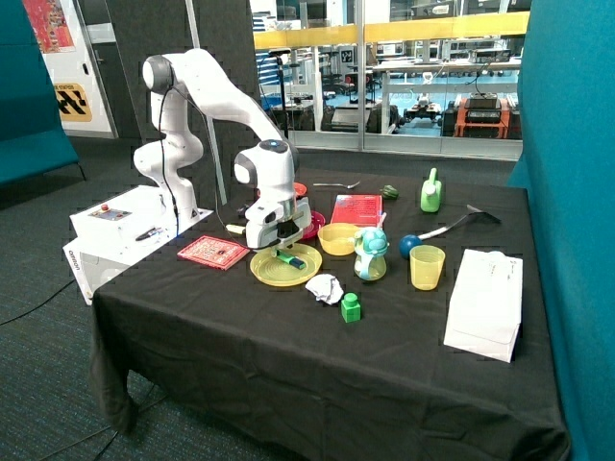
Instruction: Put a highlighter on each book
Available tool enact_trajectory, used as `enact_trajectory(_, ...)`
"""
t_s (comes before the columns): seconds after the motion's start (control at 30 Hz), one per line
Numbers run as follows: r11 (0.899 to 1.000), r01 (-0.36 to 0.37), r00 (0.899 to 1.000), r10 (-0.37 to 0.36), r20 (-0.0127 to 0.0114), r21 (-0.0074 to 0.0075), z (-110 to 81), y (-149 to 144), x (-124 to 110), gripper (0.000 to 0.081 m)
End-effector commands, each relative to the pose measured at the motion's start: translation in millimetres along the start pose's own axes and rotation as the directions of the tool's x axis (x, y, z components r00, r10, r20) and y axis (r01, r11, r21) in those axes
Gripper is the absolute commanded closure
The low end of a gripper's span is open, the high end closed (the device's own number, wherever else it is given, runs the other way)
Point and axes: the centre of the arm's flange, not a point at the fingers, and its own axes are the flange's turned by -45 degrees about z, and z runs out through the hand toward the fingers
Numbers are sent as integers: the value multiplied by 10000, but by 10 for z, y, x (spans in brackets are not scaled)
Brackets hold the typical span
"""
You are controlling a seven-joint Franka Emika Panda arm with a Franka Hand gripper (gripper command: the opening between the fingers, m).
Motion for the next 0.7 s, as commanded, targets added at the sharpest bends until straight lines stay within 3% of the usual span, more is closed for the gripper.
enact_trajectory(0.0,10000,-47,10000,47,76,36,46,69,47,411)
enact_trajectory(0.4,10000,-90,9999,90,76,36,44,173,67,417)
enact_trajectory(0.67,10000,-15,10000,15,76,37,109,156,30,474)
